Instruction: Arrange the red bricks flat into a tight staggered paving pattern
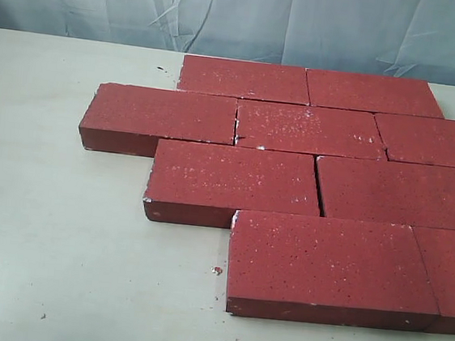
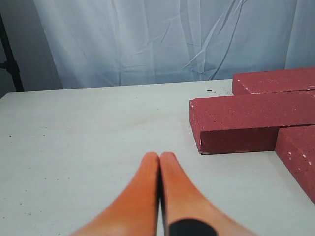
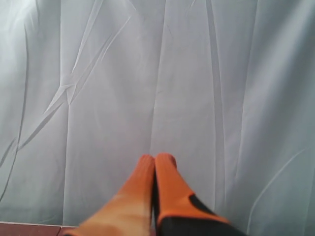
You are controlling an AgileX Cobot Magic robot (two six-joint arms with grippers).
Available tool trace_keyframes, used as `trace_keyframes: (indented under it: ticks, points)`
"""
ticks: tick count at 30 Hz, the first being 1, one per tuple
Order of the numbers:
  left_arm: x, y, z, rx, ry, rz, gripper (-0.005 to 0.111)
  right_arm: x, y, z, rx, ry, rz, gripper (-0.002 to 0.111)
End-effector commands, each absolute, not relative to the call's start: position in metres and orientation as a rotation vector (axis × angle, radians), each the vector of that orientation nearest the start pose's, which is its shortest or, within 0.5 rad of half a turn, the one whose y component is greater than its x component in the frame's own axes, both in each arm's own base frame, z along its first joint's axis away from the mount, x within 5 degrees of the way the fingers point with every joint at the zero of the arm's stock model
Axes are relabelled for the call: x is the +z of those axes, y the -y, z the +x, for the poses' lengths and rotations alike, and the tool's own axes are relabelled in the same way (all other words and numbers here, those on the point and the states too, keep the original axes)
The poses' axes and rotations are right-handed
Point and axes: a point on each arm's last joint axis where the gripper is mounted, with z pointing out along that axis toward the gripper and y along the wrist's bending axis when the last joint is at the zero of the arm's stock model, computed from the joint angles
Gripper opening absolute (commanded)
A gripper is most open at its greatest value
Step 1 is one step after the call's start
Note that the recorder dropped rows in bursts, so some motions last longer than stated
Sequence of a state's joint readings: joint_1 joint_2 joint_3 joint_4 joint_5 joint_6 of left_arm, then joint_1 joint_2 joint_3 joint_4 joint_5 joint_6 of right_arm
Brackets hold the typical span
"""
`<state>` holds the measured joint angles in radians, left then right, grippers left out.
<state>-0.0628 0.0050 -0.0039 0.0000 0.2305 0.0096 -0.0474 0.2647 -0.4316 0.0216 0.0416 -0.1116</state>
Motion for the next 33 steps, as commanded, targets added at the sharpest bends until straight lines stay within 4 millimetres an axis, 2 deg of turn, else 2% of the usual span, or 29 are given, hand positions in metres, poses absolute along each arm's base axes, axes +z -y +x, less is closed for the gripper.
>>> trace_keyframes:
  ticks: [1,21,33]
  points:
    - [0.192,0.003,0.055,-0.038,-1.711,0.062,0.0,0.331,0.004,0.064,-0.133,-1.403,-0.028,-0.001]
    - [0.192,0.003,0.055,-0.038,-1.716,0.062,0.0,0.296,0.004,0.069,-0.069,-1.501,0.019,-0.001]
    - [0.192,0.003,0.055,-0.038,-1.711,0.062,0.0,0.245,0.003,0.058,0.005,-1.529,0.09,-0.001]
